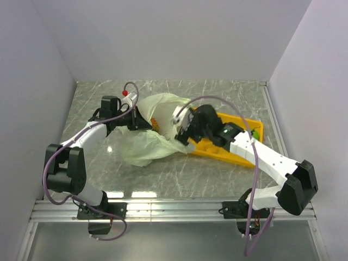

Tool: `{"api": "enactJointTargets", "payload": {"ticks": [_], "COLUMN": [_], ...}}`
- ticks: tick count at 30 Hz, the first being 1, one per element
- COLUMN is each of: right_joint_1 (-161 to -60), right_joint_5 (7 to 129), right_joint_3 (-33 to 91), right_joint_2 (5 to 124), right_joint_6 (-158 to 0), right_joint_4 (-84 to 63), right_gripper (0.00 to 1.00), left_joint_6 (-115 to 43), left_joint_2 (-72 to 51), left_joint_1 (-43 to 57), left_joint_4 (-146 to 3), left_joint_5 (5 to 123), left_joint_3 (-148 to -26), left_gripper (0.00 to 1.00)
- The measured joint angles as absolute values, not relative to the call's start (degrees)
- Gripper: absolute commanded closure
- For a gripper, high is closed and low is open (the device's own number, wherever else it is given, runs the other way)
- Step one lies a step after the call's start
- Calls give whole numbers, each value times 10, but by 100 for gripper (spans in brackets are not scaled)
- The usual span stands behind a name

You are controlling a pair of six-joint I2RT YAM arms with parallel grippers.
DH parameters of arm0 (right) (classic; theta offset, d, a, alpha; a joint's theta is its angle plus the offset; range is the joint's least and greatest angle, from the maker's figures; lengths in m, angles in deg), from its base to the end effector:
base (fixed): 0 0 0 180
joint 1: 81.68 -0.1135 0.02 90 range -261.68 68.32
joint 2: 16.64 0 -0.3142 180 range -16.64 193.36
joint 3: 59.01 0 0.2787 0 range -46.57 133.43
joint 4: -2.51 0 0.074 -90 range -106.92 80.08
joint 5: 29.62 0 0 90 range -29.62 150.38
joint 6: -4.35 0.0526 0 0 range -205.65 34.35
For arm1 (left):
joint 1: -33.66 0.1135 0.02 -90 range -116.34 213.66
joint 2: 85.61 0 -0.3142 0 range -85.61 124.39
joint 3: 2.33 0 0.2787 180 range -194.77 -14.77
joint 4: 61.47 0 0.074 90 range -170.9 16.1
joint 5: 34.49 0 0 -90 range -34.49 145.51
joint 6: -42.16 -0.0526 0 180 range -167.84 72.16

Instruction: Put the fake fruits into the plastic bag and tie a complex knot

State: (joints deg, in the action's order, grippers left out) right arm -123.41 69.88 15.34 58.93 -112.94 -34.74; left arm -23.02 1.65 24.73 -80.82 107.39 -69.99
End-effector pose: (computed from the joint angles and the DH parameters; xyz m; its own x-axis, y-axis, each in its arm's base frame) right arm 0.2322 0.2187 0.3335 -0.0674 -0.6660 -0.7429 -0.8820 0.3878 -0.2677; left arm 0.3397 -0.0953 0.2669 -0.8576 -0.1276 -0.4983 0.3749 0.5083 -0.7753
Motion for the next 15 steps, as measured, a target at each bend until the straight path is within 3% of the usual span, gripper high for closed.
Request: {"api": "enactJointTargets", "payload": {"ticks": [8, 15], "right_joint_1": [-1106, -1021], "right_joint_5": [676, 743], "right_joint_3": [190, 177], "right_joint_2": [564, 597], "right_joint_6": [-953, -904], "right_joint_4": [-306, -339], "right_gripper": [2, 8], "left_joint_6": [-282, -335], "left_joint_2": [8, 3], "left_joint_1": [239, 215], "left_joint_4": [-808, -827], "left_joint_5": [1073, 1075], "left_joint_3": [-700, -702], "left_gripper": [99, 99]}}
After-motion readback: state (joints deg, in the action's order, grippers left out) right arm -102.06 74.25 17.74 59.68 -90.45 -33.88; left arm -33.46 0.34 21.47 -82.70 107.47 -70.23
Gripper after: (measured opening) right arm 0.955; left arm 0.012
